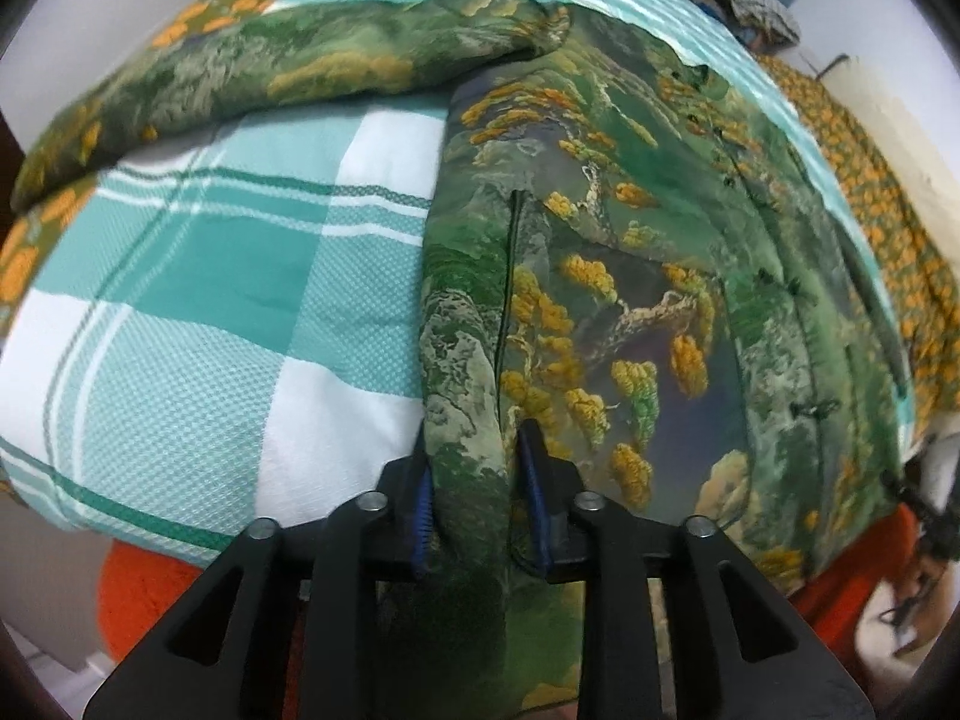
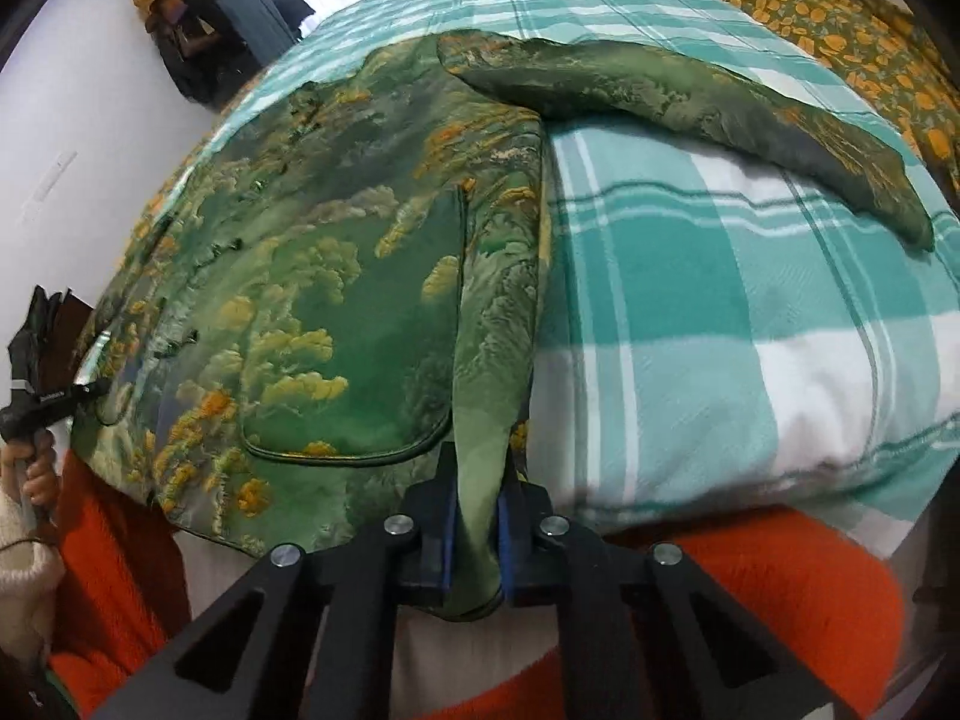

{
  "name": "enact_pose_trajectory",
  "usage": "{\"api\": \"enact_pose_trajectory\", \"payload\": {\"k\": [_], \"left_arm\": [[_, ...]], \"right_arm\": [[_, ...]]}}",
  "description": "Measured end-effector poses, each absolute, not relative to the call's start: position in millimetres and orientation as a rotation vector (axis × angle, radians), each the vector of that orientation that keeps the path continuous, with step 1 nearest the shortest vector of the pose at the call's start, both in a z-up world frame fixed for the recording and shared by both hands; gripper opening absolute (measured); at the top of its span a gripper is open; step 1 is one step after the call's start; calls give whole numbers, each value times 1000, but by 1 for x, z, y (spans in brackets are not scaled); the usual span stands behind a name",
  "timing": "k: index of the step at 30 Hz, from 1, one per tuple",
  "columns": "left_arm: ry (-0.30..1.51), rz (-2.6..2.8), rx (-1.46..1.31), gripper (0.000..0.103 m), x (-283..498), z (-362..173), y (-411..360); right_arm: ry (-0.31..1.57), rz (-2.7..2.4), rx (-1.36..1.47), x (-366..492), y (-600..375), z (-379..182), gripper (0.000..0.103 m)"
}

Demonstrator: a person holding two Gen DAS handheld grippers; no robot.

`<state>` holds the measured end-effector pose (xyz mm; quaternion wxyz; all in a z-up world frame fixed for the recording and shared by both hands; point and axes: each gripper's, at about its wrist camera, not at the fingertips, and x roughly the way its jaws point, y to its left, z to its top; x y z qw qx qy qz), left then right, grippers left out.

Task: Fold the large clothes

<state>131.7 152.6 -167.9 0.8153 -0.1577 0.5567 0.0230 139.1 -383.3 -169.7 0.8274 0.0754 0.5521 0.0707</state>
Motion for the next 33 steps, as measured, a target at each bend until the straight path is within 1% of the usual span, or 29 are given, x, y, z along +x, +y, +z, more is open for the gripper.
{"api": "enact_pose_trajectory", "payload": {"k": [1,2,4,5,6,7,8,9,10,11,12,14,20,25,29,33], "left_arm": [[1180,71,-319,41,130,-166,153],[1169,86,-310,45,128,-162,152],[1118,98,-302,62,120,-148,154],[1078,107,-297,66,115,-138,153],[1042,117,-290,76,111,-129,152],[980,134,-278,88,104,-115,150],[930,147,-269,93,99,-106,149],[867,162,-262,102,94,-95,146],[786,178,-257,102,86,-83,143],[732,188,-255,102,82,-75,141],[695,192,-254,102,81,-67,138],[657,150,-262,102,83,-58,133],[647,40,-213,102,89,-56,101],[781,-68,-165,102,91,-81,69],[824,-76,-138,102,89,-84,48],[794,-64,-102,102,87,-73,39]], "right_arm": [[1168,130,141,141,-382,-170,15],[1158,97,127,143,-382,-168,22],[1112,71,112,144,-380,-157,32],[1078,54,94,142,-377,-148,43],[1038,35,73,140,-373,-140,53],[1004,19,57,136,-370,-132,56],[961,-3,37,133,-366,-121,59],[939,-16,27,133,-363,-116,63],[910,-35,17,130,-358,-109,65],[881,-45,11,129,-353,-102,70],[863,-45,7,128,-347,-99,74],[840,-35,-18,123,-333,-93,79],[764,13,-73,110,-304,-82,81],[674,68,-80,97,-294,-72,82],[676,107,-71,97,-290,-73,83],[675,138,-96,94,-282,-75,83]]}}
